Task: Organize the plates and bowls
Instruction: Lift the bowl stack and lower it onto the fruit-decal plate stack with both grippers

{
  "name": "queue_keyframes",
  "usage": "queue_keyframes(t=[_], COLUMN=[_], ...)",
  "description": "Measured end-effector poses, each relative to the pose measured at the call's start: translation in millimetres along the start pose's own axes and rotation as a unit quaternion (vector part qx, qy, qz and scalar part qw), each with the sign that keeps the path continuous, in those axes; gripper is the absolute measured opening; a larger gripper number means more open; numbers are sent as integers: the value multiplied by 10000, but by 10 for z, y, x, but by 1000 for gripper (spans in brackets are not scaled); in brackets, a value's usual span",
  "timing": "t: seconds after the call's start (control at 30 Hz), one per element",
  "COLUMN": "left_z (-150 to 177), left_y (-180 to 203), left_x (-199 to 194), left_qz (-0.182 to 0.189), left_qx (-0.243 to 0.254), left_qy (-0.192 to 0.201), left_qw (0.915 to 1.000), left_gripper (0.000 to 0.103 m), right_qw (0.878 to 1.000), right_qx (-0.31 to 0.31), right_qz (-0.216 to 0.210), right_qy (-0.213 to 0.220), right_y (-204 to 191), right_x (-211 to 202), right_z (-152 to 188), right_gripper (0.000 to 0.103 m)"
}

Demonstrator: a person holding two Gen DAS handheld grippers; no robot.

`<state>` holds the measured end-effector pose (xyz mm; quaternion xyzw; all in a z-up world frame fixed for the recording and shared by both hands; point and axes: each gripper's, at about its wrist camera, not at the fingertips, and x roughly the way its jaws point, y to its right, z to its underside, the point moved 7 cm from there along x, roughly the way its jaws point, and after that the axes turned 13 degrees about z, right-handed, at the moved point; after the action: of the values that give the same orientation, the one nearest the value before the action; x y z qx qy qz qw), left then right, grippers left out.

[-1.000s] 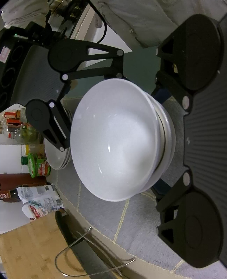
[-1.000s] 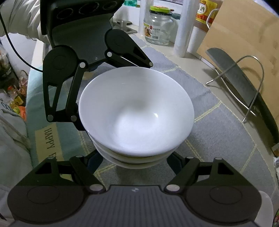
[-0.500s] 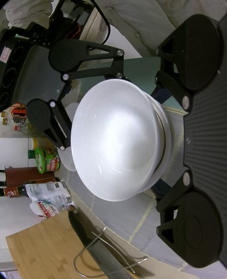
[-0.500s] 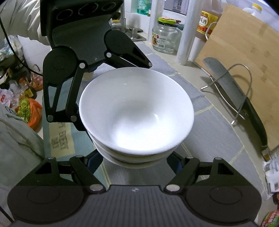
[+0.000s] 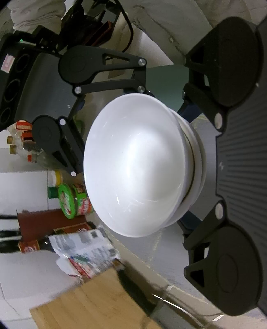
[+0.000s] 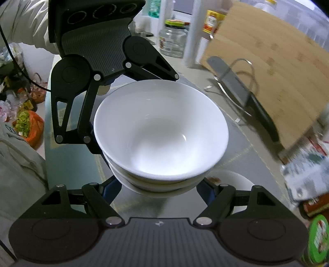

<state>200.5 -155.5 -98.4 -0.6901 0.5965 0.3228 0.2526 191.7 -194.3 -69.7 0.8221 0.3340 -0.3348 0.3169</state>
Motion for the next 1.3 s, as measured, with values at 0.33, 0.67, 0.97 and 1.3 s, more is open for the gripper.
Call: queue_keyframes(t=[0.33,0.67,0.97,1.3], left_z=[-441,-575,-590,-588], left_y=[1,-111,-192,-217], left_x=[477,819,926,953], left_qz=[26,84,128,113], left_qx=[299,406,345,300], left_qy=[-45,-149,-183,-187], left_qw=[9995,9990,9992,9993], left_gripper=[89,89,89,89], right_qw=[9994,9985,9979,9979], right_qx=[202,337,444,460], right_qz=[248,356,372,375], right_qy=[-95,-244,-278,-274], right_y=[418,622,695,709], right_x=[-65,25,101,131], right_z=[416,708,790,807], right_gripper=[83,83,83,83])
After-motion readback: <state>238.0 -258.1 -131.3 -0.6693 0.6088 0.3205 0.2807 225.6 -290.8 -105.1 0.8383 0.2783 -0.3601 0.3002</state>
